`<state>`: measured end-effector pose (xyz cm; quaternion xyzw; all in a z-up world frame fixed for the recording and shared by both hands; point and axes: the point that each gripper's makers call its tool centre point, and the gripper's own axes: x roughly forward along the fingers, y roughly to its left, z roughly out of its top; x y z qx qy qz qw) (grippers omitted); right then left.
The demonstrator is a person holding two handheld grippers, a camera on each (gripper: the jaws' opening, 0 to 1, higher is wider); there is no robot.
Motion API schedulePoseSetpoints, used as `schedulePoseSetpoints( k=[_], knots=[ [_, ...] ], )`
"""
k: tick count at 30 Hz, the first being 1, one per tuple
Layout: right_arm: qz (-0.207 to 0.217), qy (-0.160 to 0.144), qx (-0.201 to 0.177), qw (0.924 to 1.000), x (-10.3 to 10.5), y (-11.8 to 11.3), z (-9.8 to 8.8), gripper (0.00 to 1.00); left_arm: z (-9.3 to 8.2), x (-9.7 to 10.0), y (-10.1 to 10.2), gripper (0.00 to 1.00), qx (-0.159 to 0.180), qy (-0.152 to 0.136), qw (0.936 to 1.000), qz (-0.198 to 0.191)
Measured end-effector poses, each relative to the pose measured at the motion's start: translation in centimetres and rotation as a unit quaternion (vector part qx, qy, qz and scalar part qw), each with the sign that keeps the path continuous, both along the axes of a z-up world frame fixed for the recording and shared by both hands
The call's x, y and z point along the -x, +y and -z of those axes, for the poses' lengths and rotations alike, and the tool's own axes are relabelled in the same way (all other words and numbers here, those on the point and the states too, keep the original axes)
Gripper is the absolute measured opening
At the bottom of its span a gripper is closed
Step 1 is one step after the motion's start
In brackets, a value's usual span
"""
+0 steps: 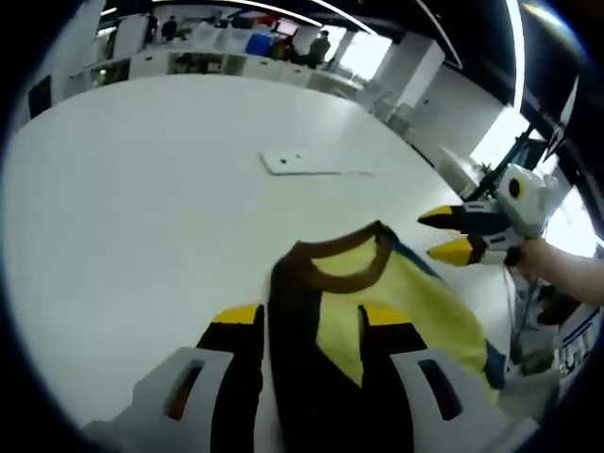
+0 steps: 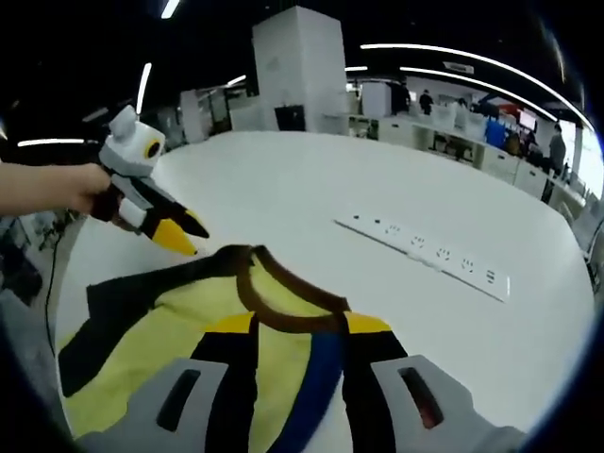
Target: Fold the garment on the visible template until the final outline fits inside the template.
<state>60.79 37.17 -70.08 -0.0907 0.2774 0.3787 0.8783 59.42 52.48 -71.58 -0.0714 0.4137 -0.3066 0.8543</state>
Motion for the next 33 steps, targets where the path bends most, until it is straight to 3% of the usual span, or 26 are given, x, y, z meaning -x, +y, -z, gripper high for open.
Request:
schedulePoseSetpoints(
  k=[11, 20, 33],
  knots=[
    [0.008, 0.004, -0.003, 1.0, 2.4, -0.7, -0.3, 0.59, -0.5, 2.4, 0.4, 0.53, -0.007, -0.005, 1.0, 0.002],
    [0.015, -0.014, -0.019, 0.9996, 4.6, -1.4, -1.6, 0.83, -1.4, 5.1, -0.2, 0.65, -0.012, -0.019, 0.9996, 0.02],
    [0.022, -0.012, -0.019, 0.9995, 8.0, -2.8, -2.2, 1.0, -2.3, 9.0, -0.4, 0.81, -0.005, -0.024, 0.9991, 0.034]
  ],
)
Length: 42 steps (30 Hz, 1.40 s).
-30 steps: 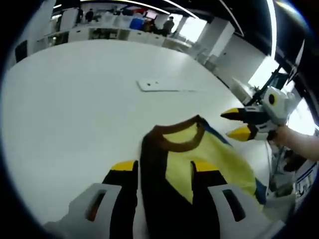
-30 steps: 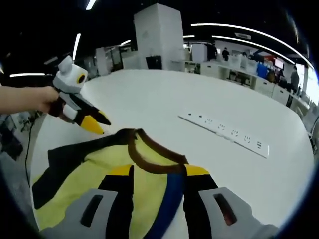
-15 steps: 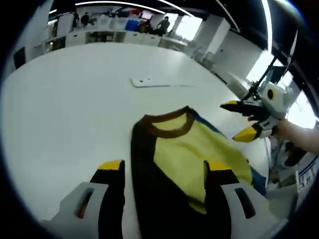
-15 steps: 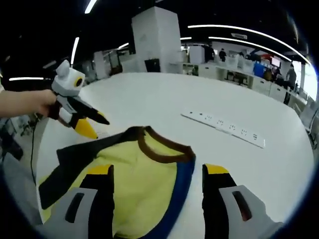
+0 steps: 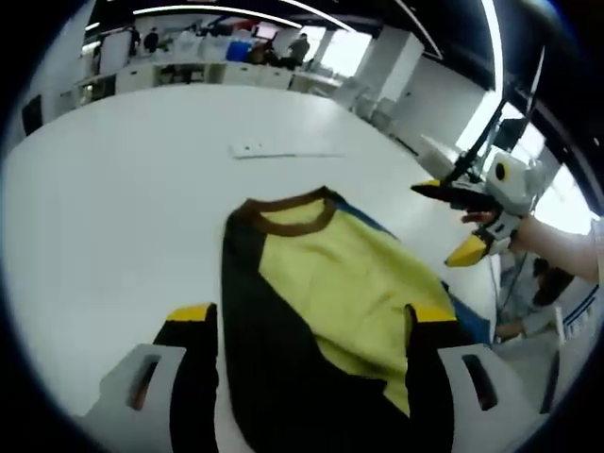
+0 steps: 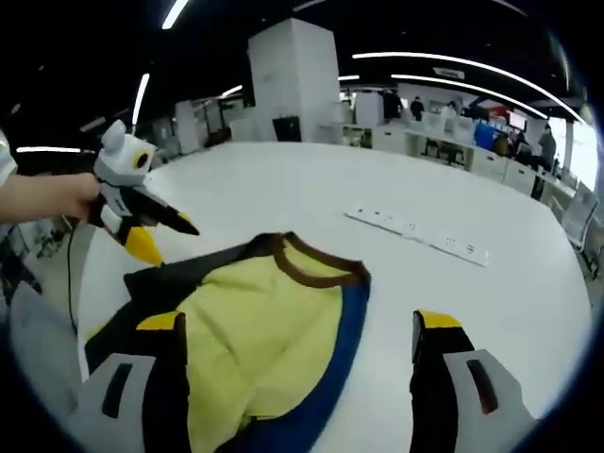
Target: Fold the garment on the visible template until the final outline fits inside the template.
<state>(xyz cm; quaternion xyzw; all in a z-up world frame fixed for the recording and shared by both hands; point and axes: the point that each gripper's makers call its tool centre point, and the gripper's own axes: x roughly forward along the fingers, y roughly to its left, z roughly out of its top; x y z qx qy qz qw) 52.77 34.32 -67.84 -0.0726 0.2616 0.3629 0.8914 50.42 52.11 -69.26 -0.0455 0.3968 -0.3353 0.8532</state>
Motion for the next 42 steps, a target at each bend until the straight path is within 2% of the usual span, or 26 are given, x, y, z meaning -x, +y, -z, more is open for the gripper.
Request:
schedulePoseSetpoints(
  k=[2, 10, 16, 23, 42],
  knots=[
    [0.0, 0.008, 0.001, 1.0, 0.8, -0.2, 0.0, 1.0, -0.3, 0.7, 0.1, 0.84, -0.001, -0.002, 1.0, 0.0],
    [0.003, 0.003, -0.001, 1.0, 3.3, -1.0, -1.0, 1.0, -1.3, 3.2, 0.6, 1.0, -0.005, -0.013, 0.9999, -0.005],
    [0.007, 0.005, -0.001, 1.0, 5.4, -1.6, -1.3, 1.0, -2.0, 5.6, 0.9, 1.0, 0.001, -0.016, 0.9998, -0.01],
    [0.019, 0.007, -0.009, 0.9998, 7.5, -2.3, -1.6, 1.0, -1.7, 8.2, 0.8, 1.0, -0.003, -0.01, 0.9999, -0.005],
    [0.041, 0.019, -0.014, 0.9989, 11.9, -4.4, -1.9, 1.0, -3.2, 11.6, 1.8, 1.0, -0.012, -0.019, 0.9996, -0.018]
  ],
)
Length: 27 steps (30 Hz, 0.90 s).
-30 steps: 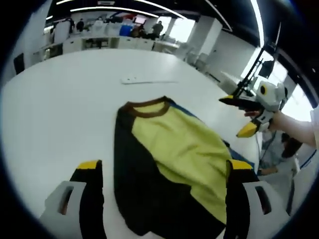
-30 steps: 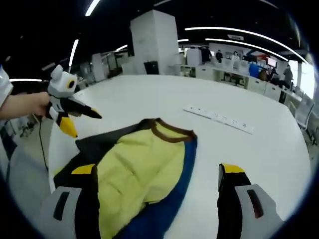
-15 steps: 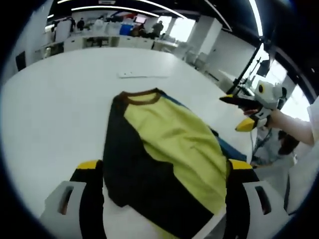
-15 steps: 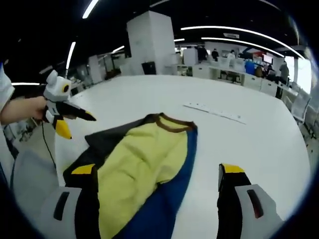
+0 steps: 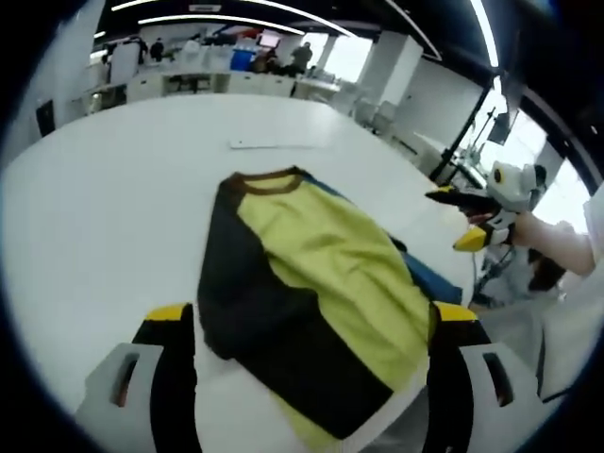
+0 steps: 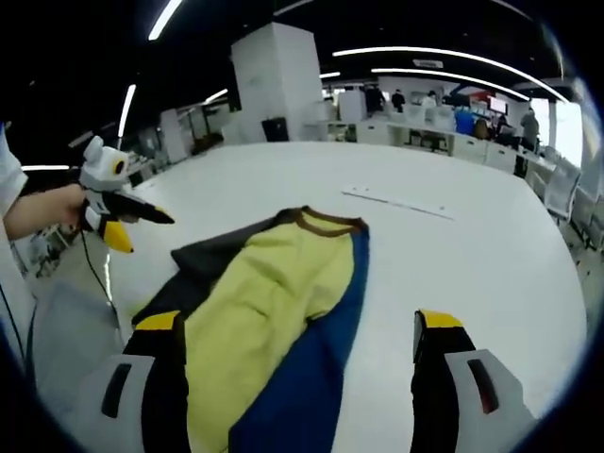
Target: Fold the garment on the visible template until the final outline fits inside the template.
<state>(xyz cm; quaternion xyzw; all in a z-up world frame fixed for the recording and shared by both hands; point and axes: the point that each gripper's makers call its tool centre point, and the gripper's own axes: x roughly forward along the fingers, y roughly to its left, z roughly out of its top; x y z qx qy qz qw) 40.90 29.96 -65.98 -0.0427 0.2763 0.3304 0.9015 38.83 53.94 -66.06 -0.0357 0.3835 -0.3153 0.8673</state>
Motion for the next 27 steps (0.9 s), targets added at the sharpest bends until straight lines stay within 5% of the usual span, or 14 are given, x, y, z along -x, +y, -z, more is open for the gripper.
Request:
schedulePoseSetpoints(
  k=[27],
  knots=[
    [0.043, 0.001, -0.011, 0.999, 5.4, -2.8, -0.9, 1.0, -2.6, 4.0, 1.3, 1.0, 0.004, -0.022, 0.9995, -0.023]
  ],
)
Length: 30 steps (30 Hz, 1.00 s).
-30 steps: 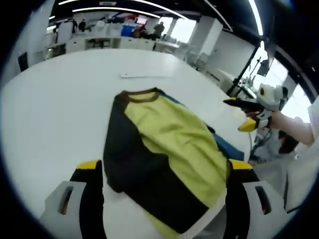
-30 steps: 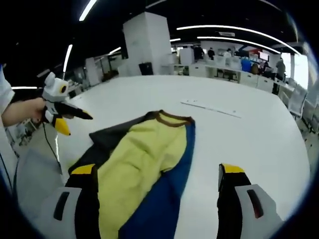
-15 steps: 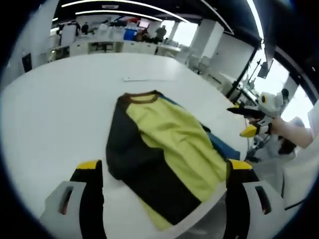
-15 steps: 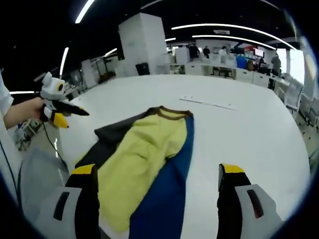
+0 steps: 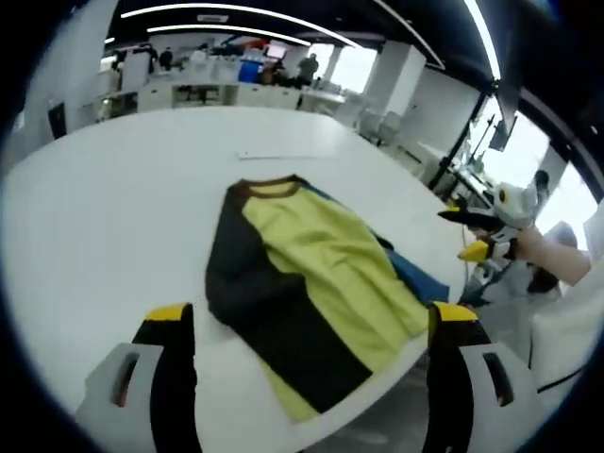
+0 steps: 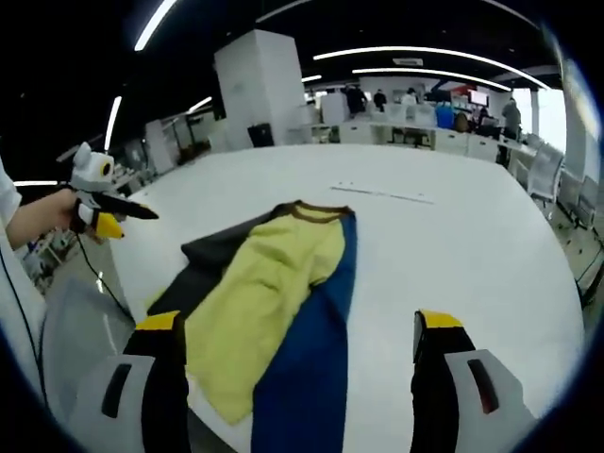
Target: Fold the garment on the visible template until the final outline fits inside the template.
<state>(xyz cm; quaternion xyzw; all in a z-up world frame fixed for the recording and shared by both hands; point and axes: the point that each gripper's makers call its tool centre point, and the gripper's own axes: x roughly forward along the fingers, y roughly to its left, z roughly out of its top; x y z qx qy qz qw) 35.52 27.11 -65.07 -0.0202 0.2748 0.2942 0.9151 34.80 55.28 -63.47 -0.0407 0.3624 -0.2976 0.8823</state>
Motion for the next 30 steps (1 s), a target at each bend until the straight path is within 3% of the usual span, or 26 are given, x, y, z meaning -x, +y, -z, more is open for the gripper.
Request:
schedulePoseSetpoints(
  k=[13, 30],
  knots=[
    [0.013, 0.003, -0.003, 0.9999, 1.7, -0.7, 0.1, 1.0, -0.4, 1.2, 0.5, 1.0, 0.002, -0.003, 1.0, -0.009],
    [0.022, 0.019, 0.004, 0.9996, 4.8, -2.1, 1.0, 1.0, -0.5, 4.2, 1.4, 1.0, 0.002, -0.001, 0.9998, -0.021]
  ],
)
